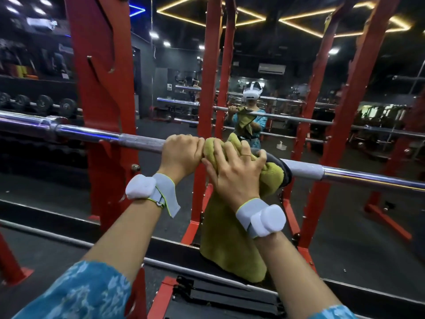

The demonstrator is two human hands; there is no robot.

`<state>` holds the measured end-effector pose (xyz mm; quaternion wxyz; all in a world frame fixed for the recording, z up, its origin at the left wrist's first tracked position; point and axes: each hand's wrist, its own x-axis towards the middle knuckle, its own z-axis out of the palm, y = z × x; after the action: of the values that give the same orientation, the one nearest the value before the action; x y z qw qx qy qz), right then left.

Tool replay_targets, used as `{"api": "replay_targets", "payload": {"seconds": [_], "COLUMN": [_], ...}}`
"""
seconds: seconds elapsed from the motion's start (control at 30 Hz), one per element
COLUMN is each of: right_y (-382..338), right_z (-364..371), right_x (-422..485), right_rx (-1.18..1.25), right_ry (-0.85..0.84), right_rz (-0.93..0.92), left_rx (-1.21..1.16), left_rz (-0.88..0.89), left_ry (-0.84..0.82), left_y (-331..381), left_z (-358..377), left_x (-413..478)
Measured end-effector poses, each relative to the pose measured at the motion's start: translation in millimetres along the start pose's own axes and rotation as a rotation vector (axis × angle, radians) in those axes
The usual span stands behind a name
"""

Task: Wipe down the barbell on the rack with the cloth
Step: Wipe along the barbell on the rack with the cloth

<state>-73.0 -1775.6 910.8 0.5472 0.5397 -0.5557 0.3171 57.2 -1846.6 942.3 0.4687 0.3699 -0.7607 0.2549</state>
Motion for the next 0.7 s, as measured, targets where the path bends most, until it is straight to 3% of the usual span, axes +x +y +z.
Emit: {"api": "replay_targets", "payload": {"seconds": [0.1, 0.3, 0.5, 0.63, 0.7], "right_y": [18.9, -6.7, -46.5, -5.6, 7.3], "right_z": [-0.7, -5.7, 6.0, 12.9, 9.1], "right_x": [-6.5, 23.9, 22.4, 0.5, -2.3], "right_rx": [-0.064, -0.070, -0.012, -0.060, -0.082], "right_ry": [0.003, -0.059, -0.049, 0.072, 0.055], "right_rz": [0.004, 0.340, 0.112, -0.101, -0.054], "left_rx": [0.004, 0.040, 0.013, -0.001, -0.003], "left_rz": [0.037, -0.116, -0.143, -0.176, -0.177], "left_ry": [-0.082, -0.083, -0.031, 0.010, 0.026], "left_y": [-6.6, -27.8, -26.6, -24.9, -25.4], "left_z": [-4.2, -2.0, -1.7, 1.6, 2.7], "left_x": [5.2, 4.8, 2.0, 0.6, 1.6]}}
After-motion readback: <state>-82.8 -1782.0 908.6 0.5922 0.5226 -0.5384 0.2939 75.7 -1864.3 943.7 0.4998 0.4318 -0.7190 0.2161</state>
